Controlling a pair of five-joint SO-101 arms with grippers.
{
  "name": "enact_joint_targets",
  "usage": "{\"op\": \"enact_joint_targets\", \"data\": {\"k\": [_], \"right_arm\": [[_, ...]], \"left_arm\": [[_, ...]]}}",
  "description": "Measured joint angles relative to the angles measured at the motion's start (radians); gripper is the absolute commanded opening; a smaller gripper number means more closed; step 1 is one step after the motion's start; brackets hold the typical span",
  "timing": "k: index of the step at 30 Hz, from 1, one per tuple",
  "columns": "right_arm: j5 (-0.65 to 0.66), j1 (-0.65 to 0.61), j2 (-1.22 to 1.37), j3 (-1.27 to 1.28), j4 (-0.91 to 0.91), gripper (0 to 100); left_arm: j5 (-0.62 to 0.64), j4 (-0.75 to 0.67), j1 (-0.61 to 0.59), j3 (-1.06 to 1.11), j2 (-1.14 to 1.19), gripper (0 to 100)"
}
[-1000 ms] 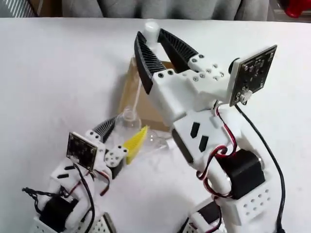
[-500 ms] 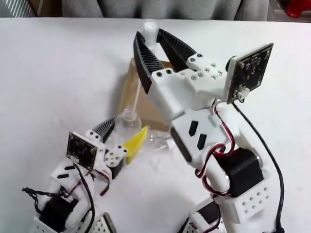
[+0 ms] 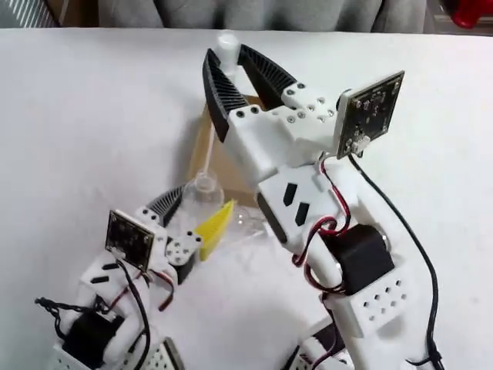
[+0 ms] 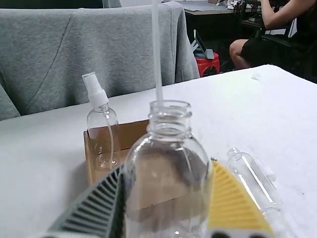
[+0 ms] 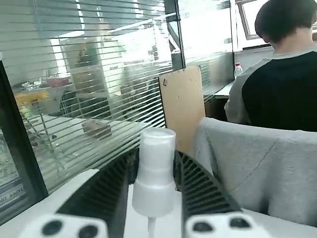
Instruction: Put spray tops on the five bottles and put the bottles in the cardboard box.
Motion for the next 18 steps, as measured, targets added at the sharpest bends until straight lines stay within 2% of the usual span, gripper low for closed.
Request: {"op": "enact_joint_targets", "data": {"k": [12,18], "right_arm": [[0.000,-0.044,-0.118,0.000,0.035,1.6],[0.069,-0.061,-0.068,0.000,0.035,1.6]], "left_arm": [[0.000,0.000,0.000,0.000,0.000,2],[0.000,0.000,0.000,0.000,0.000,2]]}}
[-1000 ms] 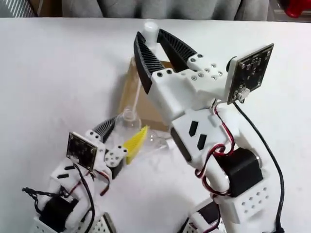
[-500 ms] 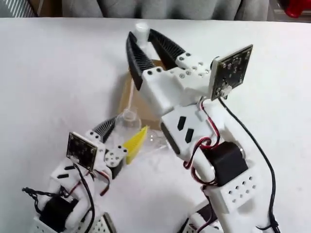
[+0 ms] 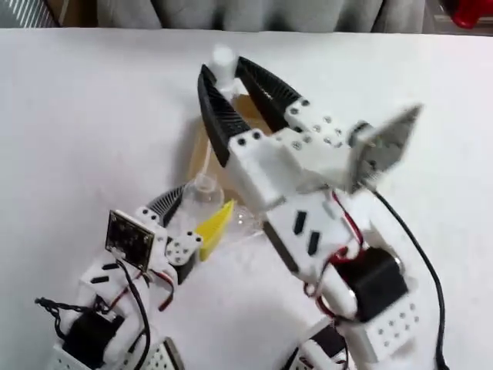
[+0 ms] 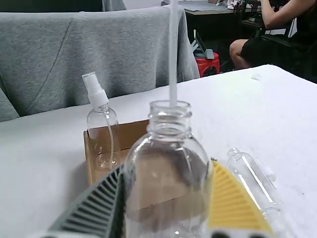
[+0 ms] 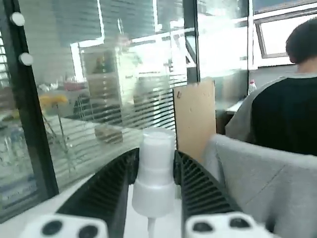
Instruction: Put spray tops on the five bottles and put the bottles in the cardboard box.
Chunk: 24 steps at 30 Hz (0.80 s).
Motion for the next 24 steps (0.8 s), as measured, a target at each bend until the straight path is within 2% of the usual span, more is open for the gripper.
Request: {"op": "enact_joint_targets", "data": {"k": [14,24], "right_arm": [[0.012,0.002,0.015,0.000,0.000,1.6],[-0.032,0.068,-0.029,0.000,0.000,1.6]], "left_arm": [[0.000,0.000,0.000,0.000,0.000,2],[0.000,0.000,0.000,0.000,0.000,2]]}}
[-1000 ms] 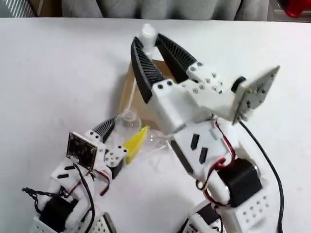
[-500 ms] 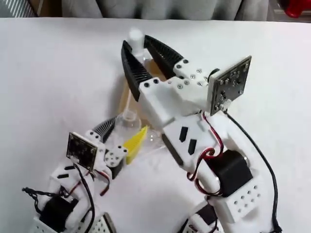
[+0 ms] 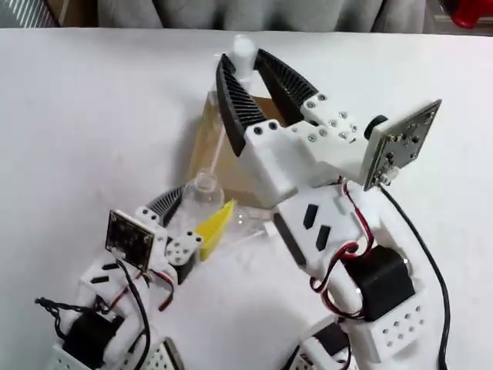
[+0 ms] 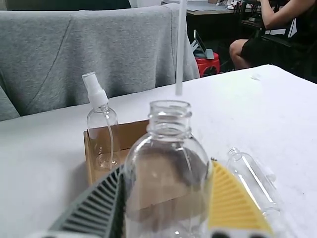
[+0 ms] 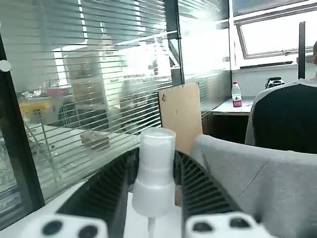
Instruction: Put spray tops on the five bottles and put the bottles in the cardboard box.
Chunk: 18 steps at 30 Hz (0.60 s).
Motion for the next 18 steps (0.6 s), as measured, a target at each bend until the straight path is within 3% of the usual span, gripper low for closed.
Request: {"op": "enact_joint_targets", "data": {"k": [18], "right_arm": [[-0.003,-0.029,0.043,0.000,0.000,1.6]], "left_arm": [[0.000,0.000,0.000,0.000,0.000,2]]}}
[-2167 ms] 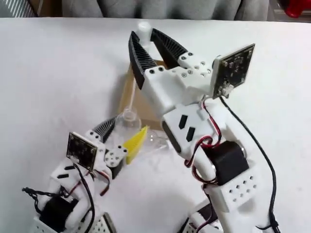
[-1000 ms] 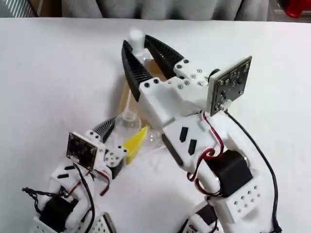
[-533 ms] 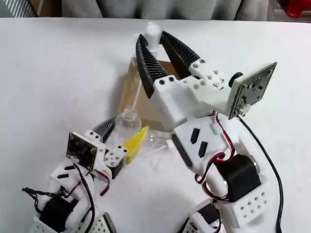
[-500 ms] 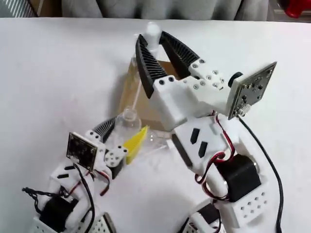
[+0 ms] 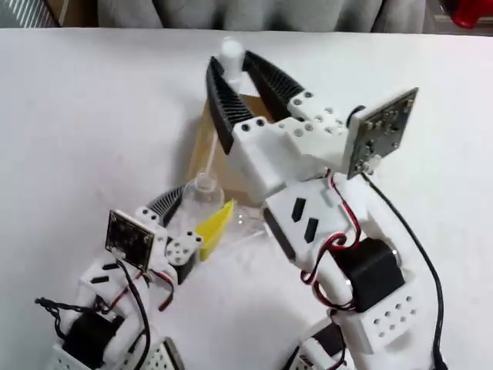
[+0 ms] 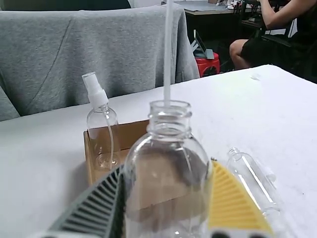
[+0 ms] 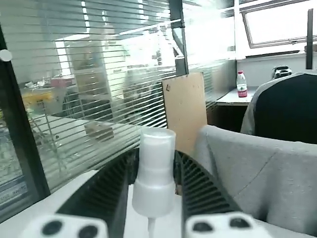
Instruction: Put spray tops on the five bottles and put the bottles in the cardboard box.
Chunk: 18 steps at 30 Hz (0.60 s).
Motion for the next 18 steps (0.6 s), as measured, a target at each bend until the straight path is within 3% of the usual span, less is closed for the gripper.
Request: {"op": "enact_joint_targets", "data": {"k": [18], "right_arm": [[0.000,-0.066,0.009,0.009,0.219,1.6]], "left_arm": [[0.000,0.000,0.000,0.000,0.000,2]]}}
